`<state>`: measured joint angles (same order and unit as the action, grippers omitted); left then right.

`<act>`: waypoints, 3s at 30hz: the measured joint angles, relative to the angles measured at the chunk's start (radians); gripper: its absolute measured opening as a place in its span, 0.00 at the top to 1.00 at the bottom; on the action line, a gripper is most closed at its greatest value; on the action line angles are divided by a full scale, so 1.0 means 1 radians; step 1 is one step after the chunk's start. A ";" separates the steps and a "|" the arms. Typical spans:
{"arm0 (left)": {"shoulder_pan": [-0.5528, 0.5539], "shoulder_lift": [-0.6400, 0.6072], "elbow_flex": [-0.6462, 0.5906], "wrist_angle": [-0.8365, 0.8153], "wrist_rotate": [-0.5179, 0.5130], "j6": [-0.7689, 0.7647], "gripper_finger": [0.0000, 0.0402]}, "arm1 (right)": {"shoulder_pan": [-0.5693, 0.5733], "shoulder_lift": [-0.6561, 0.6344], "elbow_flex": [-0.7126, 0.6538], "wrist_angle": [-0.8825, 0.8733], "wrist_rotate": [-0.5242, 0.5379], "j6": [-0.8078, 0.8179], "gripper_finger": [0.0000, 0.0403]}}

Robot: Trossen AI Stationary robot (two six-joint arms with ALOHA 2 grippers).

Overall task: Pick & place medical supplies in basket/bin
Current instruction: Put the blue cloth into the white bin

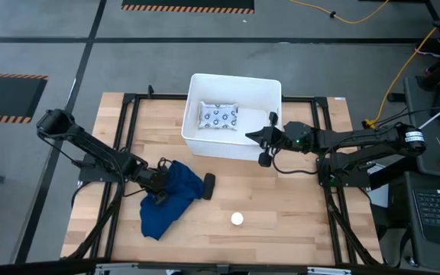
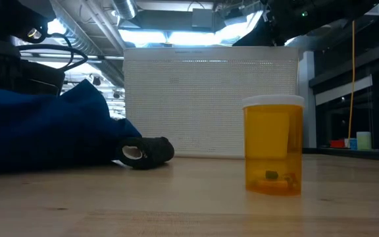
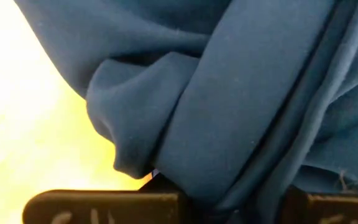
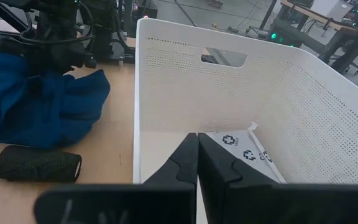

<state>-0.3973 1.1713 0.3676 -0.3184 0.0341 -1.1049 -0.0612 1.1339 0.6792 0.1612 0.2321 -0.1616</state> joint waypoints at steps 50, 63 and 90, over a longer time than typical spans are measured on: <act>0.000 -0.545 0.000 0.019 -0.305 0.209 0.91 | 0.000 0.000 -0.001 0.003 0.001 0.022 0.98; 0.000 -0.395 0.126 0.112 -0.334 0.455 0.91 | 0.000 0.001 -0.001 0.006 0.001 0.022 0.98; 0.036 -0.190 0.909 -0.327 -0.738 0.952 0.91 | 0.000 0.001 -0.001 0.006 0.000 0.018 0.98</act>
<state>-0.3618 0.9817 1.2765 -0.6453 -0.7041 -0.1533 -0.0608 1.1347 0.6785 0.1673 0.2325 -0.1432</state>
